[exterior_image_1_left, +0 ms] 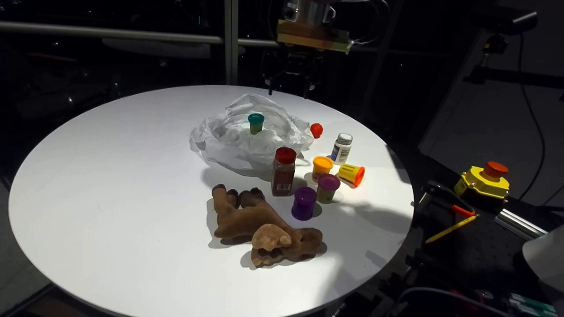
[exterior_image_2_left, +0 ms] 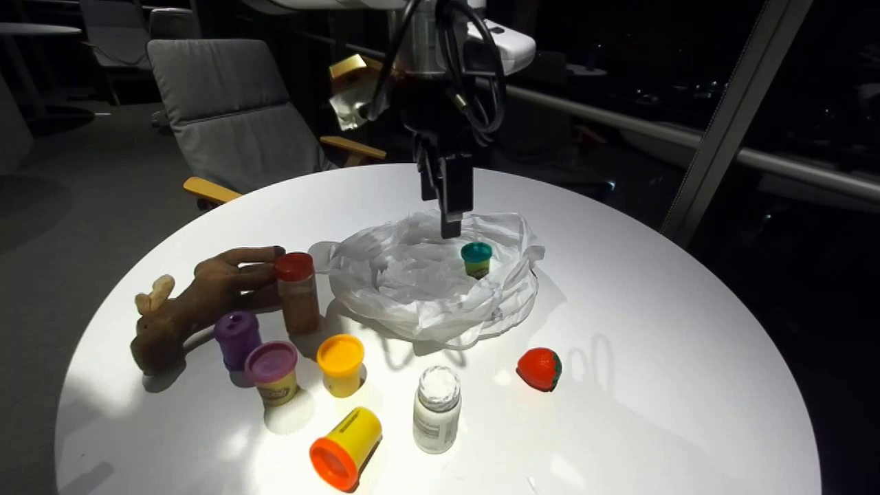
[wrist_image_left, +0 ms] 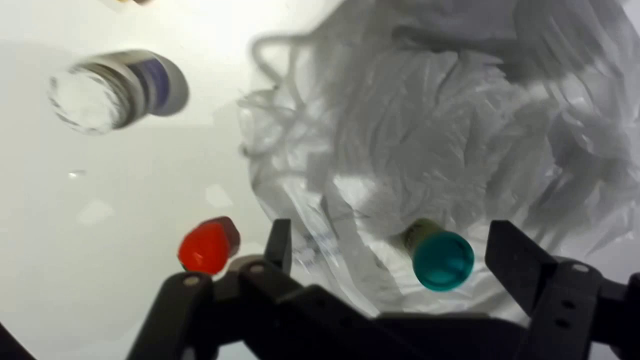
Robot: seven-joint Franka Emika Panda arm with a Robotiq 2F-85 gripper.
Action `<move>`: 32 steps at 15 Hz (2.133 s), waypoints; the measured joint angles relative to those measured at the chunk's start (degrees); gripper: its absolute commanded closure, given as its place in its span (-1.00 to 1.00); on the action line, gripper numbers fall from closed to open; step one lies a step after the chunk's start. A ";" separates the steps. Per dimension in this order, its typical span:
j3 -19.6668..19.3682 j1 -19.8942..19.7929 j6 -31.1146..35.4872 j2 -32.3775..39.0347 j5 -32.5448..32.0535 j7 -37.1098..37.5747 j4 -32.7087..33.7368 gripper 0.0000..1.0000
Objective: Put the contents on the table into the plastic bag.
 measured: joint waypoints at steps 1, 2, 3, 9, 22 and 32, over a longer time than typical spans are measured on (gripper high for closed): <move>0.20 -0.61 -1.70 -2.97 0.56 -1.07 -3.15 -1.00; 0.18 -1.20 -3.04 -5.83 0.62 -1.38 -6.19 -1.00; 0.03 -1.85 -3.92 -8.64 0.57 -1.41 -9.21 -1.00; -0.75 -8.91 -5.20 -22.36 -1.17 -4.41 -25.30 -1.00; 3.12 -11.76 10.05 -18.16 3.93 -15.05 -32.43 -1.00; 1.78 -8.67 18.94 -8.74 3.07 -11.56 -28.79 -1.00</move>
